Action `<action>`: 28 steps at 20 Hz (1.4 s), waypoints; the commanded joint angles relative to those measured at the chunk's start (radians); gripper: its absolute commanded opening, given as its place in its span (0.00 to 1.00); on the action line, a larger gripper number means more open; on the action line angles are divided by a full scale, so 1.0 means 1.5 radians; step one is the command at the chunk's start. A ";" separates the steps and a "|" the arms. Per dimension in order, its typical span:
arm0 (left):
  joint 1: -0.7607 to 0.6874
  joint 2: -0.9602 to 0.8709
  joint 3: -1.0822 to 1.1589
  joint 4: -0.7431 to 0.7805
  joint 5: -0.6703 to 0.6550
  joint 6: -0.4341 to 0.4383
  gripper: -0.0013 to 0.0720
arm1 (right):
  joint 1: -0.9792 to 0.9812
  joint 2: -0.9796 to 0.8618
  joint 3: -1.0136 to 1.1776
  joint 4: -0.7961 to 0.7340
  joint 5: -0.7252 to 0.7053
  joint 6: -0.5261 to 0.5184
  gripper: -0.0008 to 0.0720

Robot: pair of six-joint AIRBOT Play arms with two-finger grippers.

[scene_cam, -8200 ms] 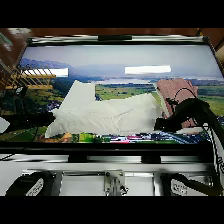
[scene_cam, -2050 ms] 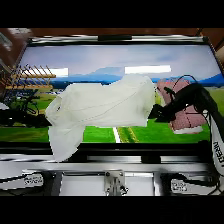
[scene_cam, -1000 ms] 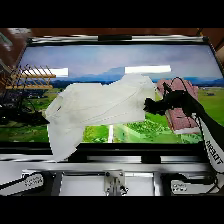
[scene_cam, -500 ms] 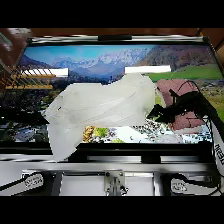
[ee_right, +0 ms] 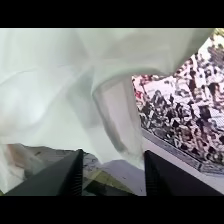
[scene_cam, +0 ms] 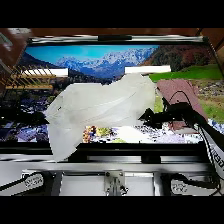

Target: Fold the shirts.

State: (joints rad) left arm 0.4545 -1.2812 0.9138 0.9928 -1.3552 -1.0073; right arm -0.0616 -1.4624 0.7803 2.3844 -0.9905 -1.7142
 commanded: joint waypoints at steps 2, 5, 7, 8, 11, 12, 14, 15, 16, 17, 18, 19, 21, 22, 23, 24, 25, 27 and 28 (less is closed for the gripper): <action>0.000 0.001 0.001 0.000 0.000 0.000 0.06 | 0.037 -0.012 -0.006 0.016 0.030 0.016 0.42; 0.000 0.001 0.001 0.000 0.000 0.000 0.06 | 0.047 -0.012 -0.006 0.020 0.008 0.009 0.07; 0.000 0.003 0.002 -0.001 0.000 0.000 0.06 | 0.042 -0.010 0.000 0.020 -0.021 -0.013 0.08; 0.000 0.007 0.006 -0.005 0.001 0.000 0.06 | 0.037 -0.005 0.007 0.018 -0.038 -0.023 0.08; 0.000 0.027 0.044 -0.038 0.001 0.000 0.06 | 0.011 0.043 0.050 0.014 -0.087 -0.042 0.08; 0.000 0.037 0.063 -0.060 0.001 0.000 0.06 | -0.001 0.066 0.071 0.014 -0.101 -0.046 0.08; 0.000 0.062 0.113 -0.122 0.003 0.000 0.06 | -0.025 0.117 0.128 0.015 -0.137 -0.058 0.08; 0.000 0.077 0.145 -0.161 0.003 0.000 0.06 | -0.037 0.144 0.166 0.014 -0.157 -0.066 0.08; 0.000 0.091 0.179 -0.200 0.003 0.000 0.06 | -0.047 0.170 0.206 0.014 -0.174 -0.075 0.08; 0.000 0.106 0.221 -0.243 0.004 0.000 0.06 | -0.055 0.197 0.253 0.015 -0.185 -0.089 0.08; 0.000 0.122 0.269 -0.287 0.010 0.000 0.06 | -0.062 0.224 0.297 0.015 -0.188 -0.106 0.08; 0.000 0.137 0.318 -0.329 0.023 0.000 0.06 | -0.068 0.252 0.347 0.013 -0.183 -0.113 0.08; 0.000 0.166 0.431 -0.392 0.080 0.000 0.06 | -0.083 0.299 0.447 0.010 -0.155 -0.113 0.08; 0.000 0.183 0.489 -0.407 0.126 0.000 0.06 | -0.090 0.320 0.499 0.009 -0.133 -0.113 0.08; 0.000 0.200 0.539 -0.408 0.171 0.000 0.06 | -0.096 0.338 0.545 0.007 -0.109 -0.115 0.08; 0.000 0.217 0.588 -0.408 0.219 0.000 0.06 | -0.100 0.356 0.591 -0.002 -0.079 -0.115 0.08; 0.000 0.235 0.625 -0.408 0.258 0.000 0.06 | -0.100 0.371 0.630 -0.016 -0.051 -0.115 0.08; 0.000 0.273 0.674 -0.401 0.326 0.000 0.06 | -0.100 0.400 0.690 -0.031 0.002 -0.115 0.08; 0.000 0.297 0.683 -0.388 0.362 0.000 0.06 | -0.100 0.411 0.713 -0.043 0.016 -0.115 0.08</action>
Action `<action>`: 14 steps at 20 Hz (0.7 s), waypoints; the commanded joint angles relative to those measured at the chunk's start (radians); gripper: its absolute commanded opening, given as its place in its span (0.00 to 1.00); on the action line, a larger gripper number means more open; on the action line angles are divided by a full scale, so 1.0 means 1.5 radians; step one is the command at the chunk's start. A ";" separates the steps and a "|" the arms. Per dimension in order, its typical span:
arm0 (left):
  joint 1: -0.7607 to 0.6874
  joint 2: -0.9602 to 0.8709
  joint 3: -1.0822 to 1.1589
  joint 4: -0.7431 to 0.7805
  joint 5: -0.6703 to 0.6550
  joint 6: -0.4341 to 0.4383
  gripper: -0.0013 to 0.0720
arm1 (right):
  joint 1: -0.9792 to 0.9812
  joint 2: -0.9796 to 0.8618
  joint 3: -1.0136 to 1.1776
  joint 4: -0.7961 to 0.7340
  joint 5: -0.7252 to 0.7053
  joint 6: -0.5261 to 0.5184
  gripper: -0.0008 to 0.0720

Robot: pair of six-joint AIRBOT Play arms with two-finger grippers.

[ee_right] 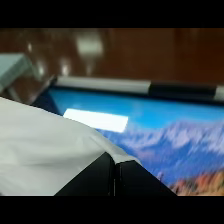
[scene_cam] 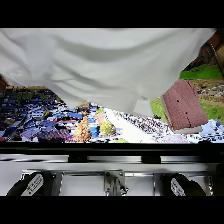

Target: Fold the shirts.

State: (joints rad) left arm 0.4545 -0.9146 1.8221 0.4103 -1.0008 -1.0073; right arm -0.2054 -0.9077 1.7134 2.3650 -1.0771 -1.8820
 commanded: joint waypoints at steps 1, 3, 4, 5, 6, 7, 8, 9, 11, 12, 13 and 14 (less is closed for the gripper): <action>0.000 0.076 0.078 0.018 0.159 0.000 0.06 | -0.004 0.051 0.110 -0.043 0.076 0.000 0.08; 0.000 0.120 0.078 0.071 0.203 -0.001 0.06 | -0.004 0.073 0.120 -0.068 0.074 0.021 0.08; 0.000 0.136 0.078 0.089 0.207 -0.001 0.06 | -0.004 0.081 0.120 -0.072 0.069 0.027 0.08; 0.000 0.150 0.078 0.103 0.205 -0.001 0.06 | -0.004 0.089 0.120 -0.075 0.064 0.035 0.08; 0.000 0.163 0.078 0.112 0.201 0.000 0.06 | -0.004 0.094 0.120 -0.075 0.060 0.043 0.08; 0.000 0.174 0.078 0.117 0.199 0.000 0.06 | -0.004 0.098 0.120 -0.075 0.060 0.051 0.08; 0.000 0.185 0.078 0.126 0.200 0.000 0.06 | -0.004 0.101 0.120 -0.075 0.058 0.056 0.08; 0.000 0.194 0.078 0.137 0.200 0.000 0.06 | -0.004 0.103 0.120 -0.075 0.055 0.063 0.08; 0.000 0.207 0.078 0.183 0.178 -0.008 0.06 | -0.004 0.104 0.120 -0.079 0.048 0.084 0.08; 0.000 0.209 0.078 0.224 0.148 -0.036 0.06 | -0.004 0.104 0.120 -0.088 0.039 0.089 0.08; 0.000 0.208 0.078 0.276 0.106 -0.073 0.06 | -0.004 0.100 0.120 -0.104 0.024 0.098 0.08; 0.000 0.204 0.077 0.336 0.049 -0.117 0.06 | -0.004 0.094 0.120 -0.127 -0.001 0.120 0.08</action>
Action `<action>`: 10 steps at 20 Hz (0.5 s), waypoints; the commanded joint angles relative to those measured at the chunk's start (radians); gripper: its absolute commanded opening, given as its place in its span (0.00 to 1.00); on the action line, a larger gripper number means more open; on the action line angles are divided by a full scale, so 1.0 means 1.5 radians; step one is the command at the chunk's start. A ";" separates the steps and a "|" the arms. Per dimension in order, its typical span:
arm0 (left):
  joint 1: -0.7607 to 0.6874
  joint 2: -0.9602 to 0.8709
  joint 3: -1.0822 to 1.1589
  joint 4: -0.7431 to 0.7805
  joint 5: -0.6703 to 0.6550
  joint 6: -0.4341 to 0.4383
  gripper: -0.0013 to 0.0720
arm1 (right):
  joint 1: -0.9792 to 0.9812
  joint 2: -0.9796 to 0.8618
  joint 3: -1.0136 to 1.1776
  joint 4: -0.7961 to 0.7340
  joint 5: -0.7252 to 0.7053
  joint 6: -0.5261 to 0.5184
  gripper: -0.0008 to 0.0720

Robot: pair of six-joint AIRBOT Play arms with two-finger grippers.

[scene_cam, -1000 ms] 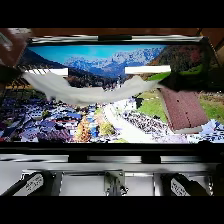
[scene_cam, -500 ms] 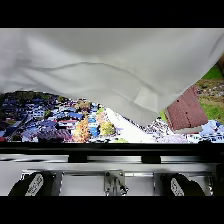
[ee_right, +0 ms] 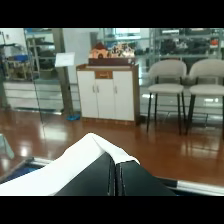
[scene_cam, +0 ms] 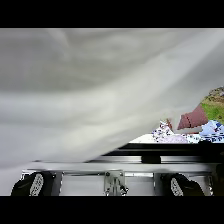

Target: Fold the shirts.

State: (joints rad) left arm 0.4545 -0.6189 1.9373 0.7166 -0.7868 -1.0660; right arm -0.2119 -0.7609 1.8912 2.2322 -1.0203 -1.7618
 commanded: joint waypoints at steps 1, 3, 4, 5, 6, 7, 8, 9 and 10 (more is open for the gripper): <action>0.000 0.000 -0.006 0.186 -0.154 -0.118 0.06 | 0.000 -0.016 0.002 -0.060 -0.082 0.066 0.08; 0.000 -0.009 -0.047 0.251 -0.257 -0.156 0.06 | 0.000 -0.061 -0.002 -0.073 -0.215 0.085 0.08; 0.000 -0.015 -0.089 0.259 -0.299 -0.156 0.06 | 0.000 -0.093 -0.011 -0.073 -0.284 0.087 0.08; -0.001 -0.017 -0.144 0.258 -0.319 -0.156 0.06 | 0.000 -0.123 -0.029 -0.073 -0.328 0.087 0.08; -0.001 -0.017 -0.207 0.258 -0.320 -0.155 0.06 | 0.001 -0.155 -0.061 -0.073 -0.347 0.087 0.08; -0.001 -0.018 -0.281 0.258 -0.314 -0.152 0.06 | 0.003 -0.184 -0.096 -0.074 -0.342 0.085 0.08; -0.001 -0.023 -0.352 0.258 -0.300 -0.152 0.06 | 0.012 -0.216 -0.138 -0.074 -0.313 0.079 0.08; -0.002 -0.034 -0.426 0.255 -0.274 -0.152 0.06 | 0.028 -0.248 -0.176 -0.073 -0.271 0.073 0.08; -0.002 -0.049 -0.485 0.241 -0.243 -0.149 0.06 | 0.052 -0.288 -0.209 -0.073 -0.215 0.066 0.08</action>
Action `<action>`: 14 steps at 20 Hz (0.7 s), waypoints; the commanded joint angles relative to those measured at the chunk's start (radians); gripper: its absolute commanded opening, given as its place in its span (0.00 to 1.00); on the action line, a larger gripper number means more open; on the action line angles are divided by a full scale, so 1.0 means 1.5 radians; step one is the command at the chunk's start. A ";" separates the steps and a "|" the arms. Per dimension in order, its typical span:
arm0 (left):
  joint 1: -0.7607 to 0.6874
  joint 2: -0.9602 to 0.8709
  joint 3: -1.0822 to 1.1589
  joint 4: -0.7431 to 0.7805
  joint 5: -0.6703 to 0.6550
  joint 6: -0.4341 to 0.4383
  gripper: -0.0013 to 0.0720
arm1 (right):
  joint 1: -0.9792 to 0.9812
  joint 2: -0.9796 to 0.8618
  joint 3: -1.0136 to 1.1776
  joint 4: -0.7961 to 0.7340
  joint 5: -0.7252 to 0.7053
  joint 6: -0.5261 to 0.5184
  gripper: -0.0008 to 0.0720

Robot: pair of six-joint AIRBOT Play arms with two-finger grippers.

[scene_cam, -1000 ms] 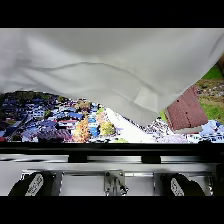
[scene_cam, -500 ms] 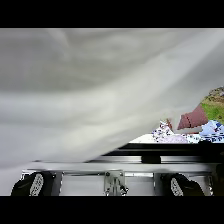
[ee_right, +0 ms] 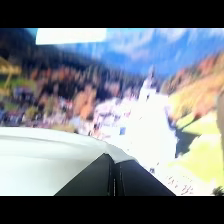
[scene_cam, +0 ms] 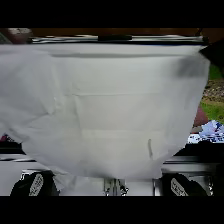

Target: Fold the shirts.

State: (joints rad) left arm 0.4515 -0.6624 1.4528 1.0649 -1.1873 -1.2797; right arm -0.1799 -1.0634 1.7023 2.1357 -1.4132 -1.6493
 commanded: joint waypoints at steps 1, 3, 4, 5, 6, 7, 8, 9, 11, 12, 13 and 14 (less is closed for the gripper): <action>0.001 -0.043 -0.213 -0.019 0.059 0.010 0.06 | 0.056 -0.129 -0.098 -0.009 0.099 -0.014 0.08; 0.001 -0.108 -0.268 -0.088 0.116 0.045 0.06 | 0.097 -0.223 -0.100 -0.009 0.210 -0.018 0.08; 0.001 -0.145 -0.275 -0.111 0.138 0.050 0.06 | 0.110 -0.264 -0.100 -0.009 0.272 -0.016 0.08; 0.001 -0.186 -0.274 -0.127 0.162 0.050 0.06 | 0.115 -0.299 -0.100 -0.009 0.331 -0.003 0.08; 0.001 -0.221 -0.274 -0.143 0.186 0.050 0.06 | 0.115 -0.328 -0.100 -0.007 0.376 0.019 0.08; 0.001 -0.253 -0.274 -0.160 0.208 0.050 0.06 | 0.115 -0.354 -0.100 -0.001 0.415 0.042 0.08; -0.002 -0.286 -0.274 -0.178 0.225 0.050 0.06 | 0.112 -0.375 -0.100 0.004 0.440 0.058 0.08; -0.008 -0.316 -0.274 -0.193 0.233 0.050 0.06 | 0.112 -0.392 -0.100 0.003 0.457 0.070 0.08; -0.035 -0.368 -0.274 -0.199 0.235 0.050 0.06 | 0.114 -0.424 -0.100 0.004 0.462 0.073 0.08; -0.051 -0.389 -0.274 -0.199 0.235 0.050 0.06 | 0.117 -0.435 -0.100 0.007 0.455 0.073 0.08; -0.068 -0.408 -0.274 -0.199 0.237 0.050 0.06 | 0.119 -0.444 -0.100 0.006 0.448 0.073 0.08; -0.081 -0.422 -0.274 -0.199 0.242 0.050 0.07 | 0.120 -0.449 -0.100 0.007 0.443 0.073 0.11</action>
State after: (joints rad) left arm 0.3820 -1.2076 1.0470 0.7994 -0.8497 -1.2079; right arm -0.0078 -1.6848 1.5539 2.1357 -0.7727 -1.5551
